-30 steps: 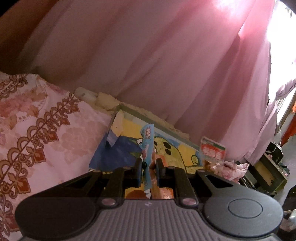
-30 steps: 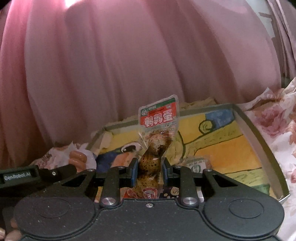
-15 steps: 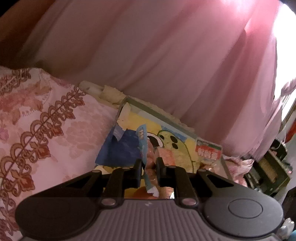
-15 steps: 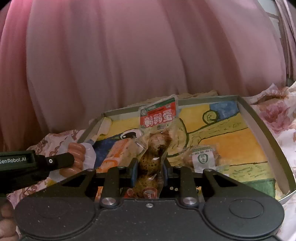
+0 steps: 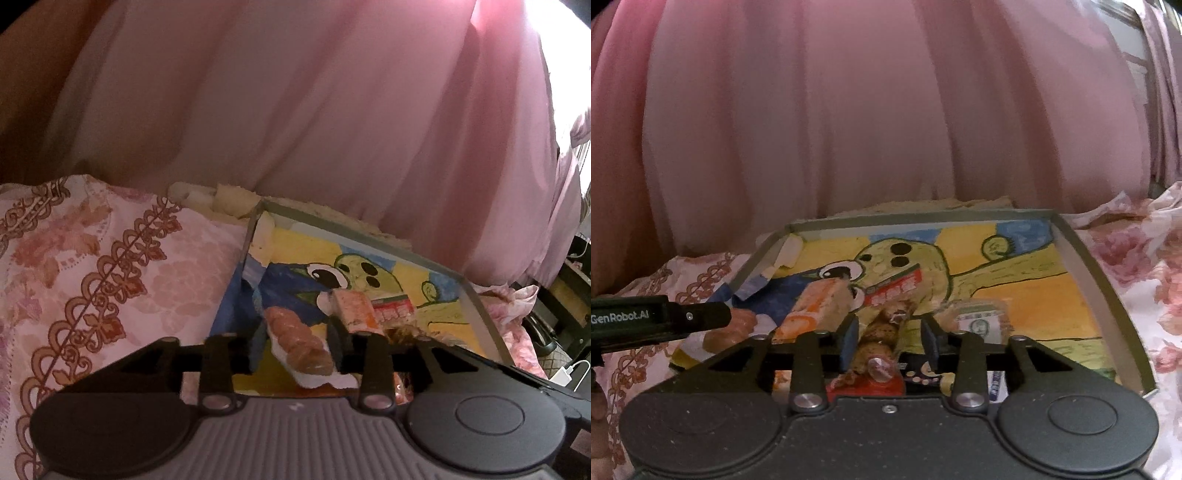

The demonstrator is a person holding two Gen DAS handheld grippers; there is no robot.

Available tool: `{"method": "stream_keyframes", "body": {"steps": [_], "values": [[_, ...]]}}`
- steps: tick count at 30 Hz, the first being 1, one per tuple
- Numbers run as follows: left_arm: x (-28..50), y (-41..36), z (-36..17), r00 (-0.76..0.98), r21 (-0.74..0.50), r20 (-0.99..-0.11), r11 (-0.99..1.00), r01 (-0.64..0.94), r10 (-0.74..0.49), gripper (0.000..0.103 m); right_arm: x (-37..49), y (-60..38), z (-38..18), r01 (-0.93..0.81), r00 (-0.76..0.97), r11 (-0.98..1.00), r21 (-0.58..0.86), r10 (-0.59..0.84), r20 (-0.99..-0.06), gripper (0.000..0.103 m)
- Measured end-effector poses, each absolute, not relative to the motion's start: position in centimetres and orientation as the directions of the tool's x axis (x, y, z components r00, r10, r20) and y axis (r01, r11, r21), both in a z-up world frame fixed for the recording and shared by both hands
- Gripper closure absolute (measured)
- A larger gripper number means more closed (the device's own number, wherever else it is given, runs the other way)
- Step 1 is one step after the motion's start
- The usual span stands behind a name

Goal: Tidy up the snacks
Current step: 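Lower the quail eggs into the tray and open the right tool while the left tool releases the sausages, then move both open tools from the tray back over the remaining snacks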

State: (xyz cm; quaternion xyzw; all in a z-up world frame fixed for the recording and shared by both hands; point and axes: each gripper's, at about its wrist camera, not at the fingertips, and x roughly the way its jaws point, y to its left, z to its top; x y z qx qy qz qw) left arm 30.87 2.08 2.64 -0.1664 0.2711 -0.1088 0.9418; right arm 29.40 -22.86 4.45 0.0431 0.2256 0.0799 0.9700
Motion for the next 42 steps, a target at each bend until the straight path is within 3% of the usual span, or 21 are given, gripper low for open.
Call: {"method": "stream_keyframes", "body": {"steps": [8,11,15,16,18,23,32,42], "values": [[29.6,1.5,4.3,0.868,-0.338,-0.416,0.932,0.129,-0.271,0.018,27.2,-24.3,6.1,-0.091,0.914,0.988,0.123,0.132,-0.383,0.036],[28.9,1.0,5.1,0.878,-0.325,-0.401,0.936,0.133,-0.263,0.013,25.8,-24.7,6.8,-0.08,0.926,0.991,0.105,0.112,-0.36,0.028],[27.5,0.5,6.2,0.892,-0.314,-0.375,0.94,0.133,-0.252,0.001,23.6,-25.4,7.9,-0.066,0.938,0.994,0.083,0.09,-0.335,0.01],[27.1,0.4,6.4,0.902,-0.309,-0.358,0.942,0.129,-0.241,0.001,23.0,-25.5,8.3,-0.058,0.943,0.995,0.076,0.079,-0.323,0.004],[26.2,0.2,7.0,0.911,-0.302,-0.343,0.945,0.124,-0.229,0.001,21.9,-25.8,8.9,-0.043,0.954,0.997,0.067,0.061,-0.294,0.001],[23.1,0.1,8.0,0.93,-0.295,-0.3,0.947,0.122,-0.214,0.0,19.1,-26.5,10.1,-0.029,0.966,0.998,0.057,0.042,-0.257,0.001],[18.0,0.2,8.4,0.924,-0.207,-0.311,0.965,0.162,-0.222,0.0,12.8,-26.6,10.7,-0.058,0.98,0.998,-0.019,0.054,-0.194,0.001],[13.1,0.2,8.9,0.935,-0.17,-0.301,0.975,0.143,-0.189,0.0,6.5,-28.0,10.0,-0.087,0.973,0.996,-0.02,0.08,-0.217,0.001]]}}
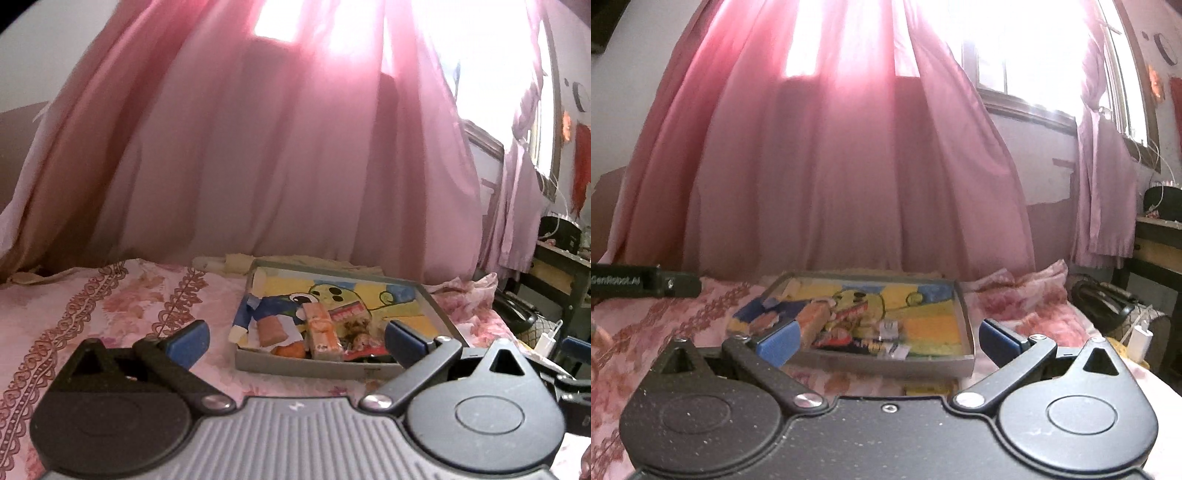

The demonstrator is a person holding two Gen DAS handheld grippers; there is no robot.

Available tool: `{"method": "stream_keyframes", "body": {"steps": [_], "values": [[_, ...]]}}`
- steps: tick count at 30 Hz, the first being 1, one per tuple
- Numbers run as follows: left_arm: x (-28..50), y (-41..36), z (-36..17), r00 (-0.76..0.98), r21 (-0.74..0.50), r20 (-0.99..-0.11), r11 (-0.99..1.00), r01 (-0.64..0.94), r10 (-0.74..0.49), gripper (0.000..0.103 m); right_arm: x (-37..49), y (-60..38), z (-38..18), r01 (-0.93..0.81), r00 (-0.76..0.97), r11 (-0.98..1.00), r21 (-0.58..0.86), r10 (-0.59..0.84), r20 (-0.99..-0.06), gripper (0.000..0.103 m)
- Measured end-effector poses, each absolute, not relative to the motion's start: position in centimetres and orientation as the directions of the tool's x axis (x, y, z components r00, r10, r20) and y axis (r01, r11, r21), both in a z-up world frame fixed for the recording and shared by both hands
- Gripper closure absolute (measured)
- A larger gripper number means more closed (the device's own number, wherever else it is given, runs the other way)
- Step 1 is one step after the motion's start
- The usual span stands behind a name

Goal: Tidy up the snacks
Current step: 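Move both open tools from the tray back over the remaining snacks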

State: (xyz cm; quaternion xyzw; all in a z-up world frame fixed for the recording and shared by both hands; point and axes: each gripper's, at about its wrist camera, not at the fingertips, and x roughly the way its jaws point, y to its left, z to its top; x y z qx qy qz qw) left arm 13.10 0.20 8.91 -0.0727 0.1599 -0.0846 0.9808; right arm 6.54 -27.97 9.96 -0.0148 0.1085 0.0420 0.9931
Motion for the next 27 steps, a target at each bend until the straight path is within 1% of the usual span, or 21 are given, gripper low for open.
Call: {"method": "stream_keyframes", "body": {"steps": [2,5,8,11,16,21,24,27], "values": [[12.4,0.1,8.7,0.933,-0.165,-0.305,0.976,0.145,-0.19,0.0,5.5,-28.3,9.6,-0.118,0.961,0.993,-0.01,0.112,-0.253,0.001],[11.6,-0.2,8.2,0.918,-0.171,-0.347,0.975,0.138,-0.191,0.0,4.3,-28.6,9.1,-0.143,0.943,0.99,0.011,0.14,-0.301,0.001],[10.6,-0.2,7.8,0.906,-0.185,-0.377,0.974,0.132,-0.195,0.0,3.2,-28.7,8.9,-0.143,0.935,0.989,0.023,0.143,-0.324,0.001],[9.7,-0.2,7.2,0.896,-0.17,-0.405,0.978,0.121,-0.181,0.0,2.0,-28.9,8.5,-0.152,0.929,0.988,0.032,0.154,-0.337,0.001],[8.5,-0.5,6.1,0.869,-0.131,-0.471,0.986,0.101,-0.152,0.0,0.9,-28.7,7.6,-0.166,0.909,0.986,-0.005,0.151,-0.387,0.001],[8.2,-0.9,5.1,0.828,-0.108,-0.541,0.989,0.1,-0.143,0.0,1.3,-27.9,6.0,-0.227,0.85,0.974,-0.027,0.185,-0.493,0.001],[8.4,-1.1,4.4,0.804,-0.111,-0.579,0.99,0.086,-0.135,0.0,1.1,-26.9,5.1,-0.258,0.838,0.963,-0.078,0.183,-0.514,0.001],[8.8,-1.1,3.5,0.773,-0.127,-0.617,0.988,0.089,-0.148,0.0,1.1,-26.5,4.3,-0.278,0.825,0.955,-0.1,0.184,-0.534,0.001]]}}
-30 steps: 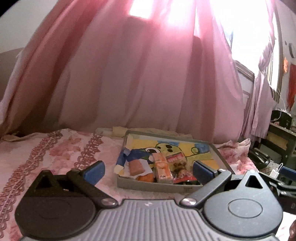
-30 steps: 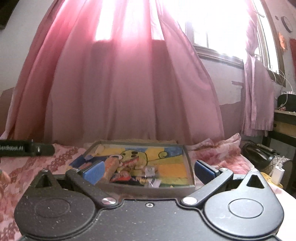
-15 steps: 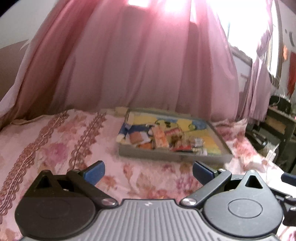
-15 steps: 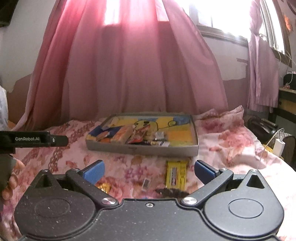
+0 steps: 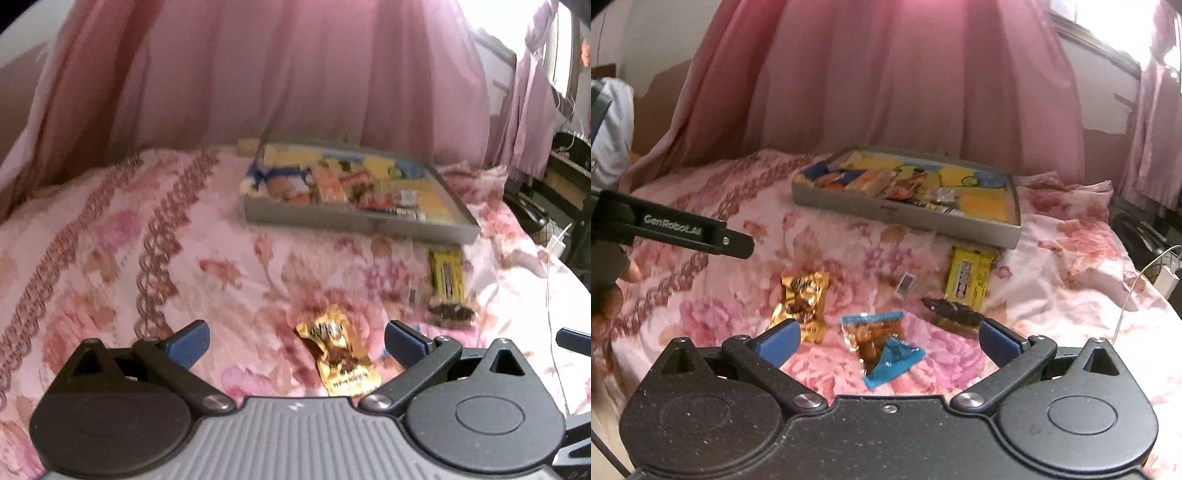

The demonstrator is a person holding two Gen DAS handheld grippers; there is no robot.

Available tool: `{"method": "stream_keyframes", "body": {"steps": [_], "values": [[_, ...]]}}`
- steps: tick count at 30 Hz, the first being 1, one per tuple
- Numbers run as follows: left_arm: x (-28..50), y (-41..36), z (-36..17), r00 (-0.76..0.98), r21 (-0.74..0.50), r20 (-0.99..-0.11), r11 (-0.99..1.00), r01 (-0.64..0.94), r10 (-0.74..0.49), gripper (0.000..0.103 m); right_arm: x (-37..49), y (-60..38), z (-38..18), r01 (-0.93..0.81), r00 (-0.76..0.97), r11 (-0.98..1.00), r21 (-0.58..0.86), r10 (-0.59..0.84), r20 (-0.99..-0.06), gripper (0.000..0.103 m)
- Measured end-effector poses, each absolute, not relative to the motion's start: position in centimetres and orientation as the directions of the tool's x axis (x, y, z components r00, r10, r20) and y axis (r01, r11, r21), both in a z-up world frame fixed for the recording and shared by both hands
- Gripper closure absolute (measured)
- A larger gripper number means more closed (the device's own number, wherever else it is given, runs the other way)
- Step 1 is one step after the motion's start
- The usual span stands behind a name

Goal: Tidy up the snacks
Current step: 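Move both open tools from the tray back over the remaining snacks, then lower the left tool to the gold bag while the right tool nears the blue-tagged packet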

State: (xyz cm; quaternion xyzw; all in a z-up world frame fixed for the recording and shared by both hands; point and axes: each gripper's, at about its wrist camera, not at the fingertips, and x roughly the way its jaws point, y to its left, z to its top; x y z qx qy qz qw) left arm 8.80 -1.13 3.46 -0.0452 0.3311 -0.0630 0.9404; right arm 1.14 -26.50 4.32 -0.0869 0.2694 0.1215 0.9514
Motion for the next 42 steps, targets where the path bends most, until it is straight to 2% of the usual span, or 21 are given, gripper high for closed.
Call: {"method": "stream_keyframes", "body": {"steps": [7,11,21,28,32,38,42], "values": [[9.6,-0.9,1.5,0.708,-0.153,-0.695,0.988,0.024,-0.125,0.0,1.7,-26.5,3.5,-0.292,0.794,0.951,-0.097,0.185,-0.579,0.001],[9.7,-1.1,1.2,0.714,-0.088,-0.697,0.996,0.001,-0.063,0.0,2.6,-26.4,3.0,-0.321,0.77,0.939,-0.123,0.184,-0.611,0.001],[10.8,-3.0,-0.1,0.701,-0.039,-0.711,0.999,0.031,-0.05,0.001,5.5,-26.0,1.6,-0.445,0.721,0.876,-0.184,0.228,-0.654,0.001],[11.9,-5.6,-1.5,0.702,0.001,-0.707,0.992,0.125,-0.088,0.001,7.3,-26.1,0.2,-0.494,0.712,0.836,-0.241,0.229,-0.664,0.001],[12.8,-7.0,-2.3,0.698,0.014,-0.708,0.986,0.168,-0.109,0.001,8.2,-26.3,-0.8,-0.484,0.702,0.847,-0.221,0.226,-0.675,0.001],[14.1,-8.1,-3.6,0.67,-0.017,-0.727,0.979,0.201,-0.15,0.001,8.9,-25.7,-2.8,-0.494,0.679,0.843,-0.215,0.22,-0.7,0.001],[15.1,-8.8,-4.7,0.653,-0.007,-0.745,0.98,0.198,-0.137,0.001,9.5,-25.5,-3.8,-0.48,0.69,0.849,-0.222,0.209,-0.693,0.001]]}}
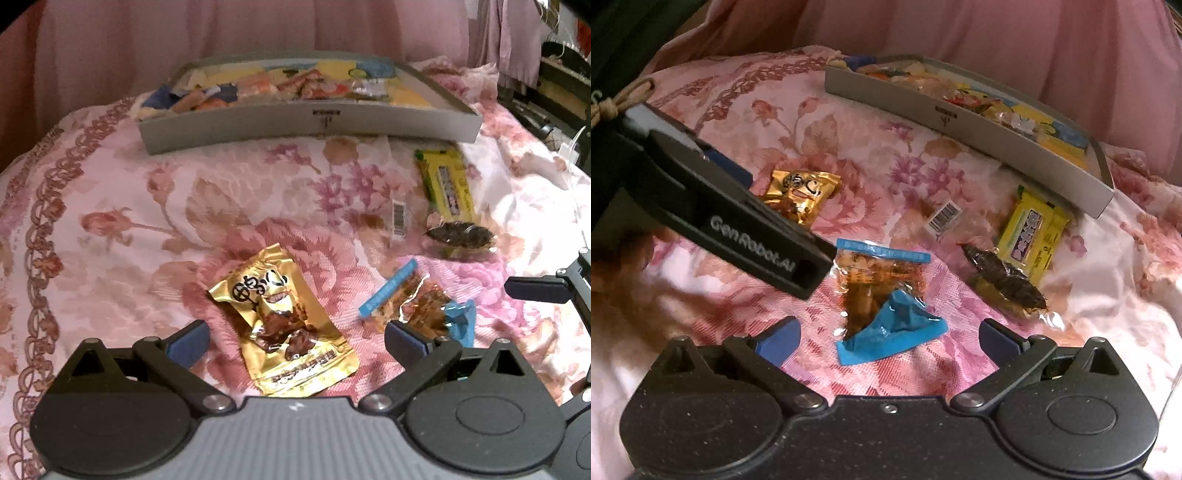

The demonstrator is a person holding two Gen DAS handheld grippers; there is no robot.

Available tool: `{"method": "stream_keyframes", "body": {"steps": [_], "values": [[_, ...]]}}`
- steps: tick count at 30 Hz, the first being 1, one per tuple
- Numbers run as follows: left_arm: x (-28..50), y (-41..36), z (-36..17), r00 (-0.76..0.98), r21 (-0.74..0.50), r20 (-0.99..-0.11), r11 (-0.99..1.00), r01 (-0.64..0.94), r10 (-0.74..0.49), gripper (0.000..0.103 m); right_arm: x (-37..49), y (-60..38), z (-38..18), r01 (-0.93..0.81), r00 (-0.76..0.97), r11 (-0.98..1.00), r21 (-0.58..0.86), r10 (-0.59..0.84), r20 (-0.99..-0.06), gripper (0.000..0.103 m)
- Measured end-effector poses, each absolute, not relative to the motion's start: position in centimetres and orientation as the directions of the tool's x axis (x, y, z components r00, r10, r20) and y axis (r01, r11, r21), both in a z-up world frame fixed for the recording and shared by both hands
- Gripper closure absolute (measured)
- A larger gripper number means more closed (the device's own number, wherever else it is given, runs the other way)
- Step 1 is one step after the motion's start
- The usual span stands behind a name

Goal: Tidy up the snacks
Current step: 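Lower the left tool to the gold bag while the right tool nears the blue-tagged packet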

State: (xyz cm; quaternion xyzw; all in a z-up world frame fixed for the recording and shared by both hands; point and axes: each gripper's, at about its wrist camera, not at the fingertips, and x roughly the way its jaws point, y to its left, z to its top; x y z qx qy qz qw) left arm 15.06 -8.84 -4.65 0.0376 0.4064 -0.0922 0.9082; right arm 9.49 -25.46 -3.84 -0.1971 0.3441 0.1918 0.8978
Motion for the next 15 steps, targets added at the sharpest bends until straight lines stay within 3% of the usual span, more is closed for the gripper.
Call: {"method": "stream_keyframes", "body": {"steps": [8,15], "values": [[15.7,-9.5,-6.1,0.645,0.094,-0.762,0.975,0.2,-0.059,0.001,11.5,-25.6,-5.1,-0.424,0.72,0.887,-0.182,0.209,-0.662,0.001],[16.1,-8.9,-6.0,0.637,0.087,-0.769,0.982,0.166,-0.04,0.0,12.1,-25.9,-5.6,-0.39,0.719,0.913,-0.117,0.222,-0.659,0.001]]}}
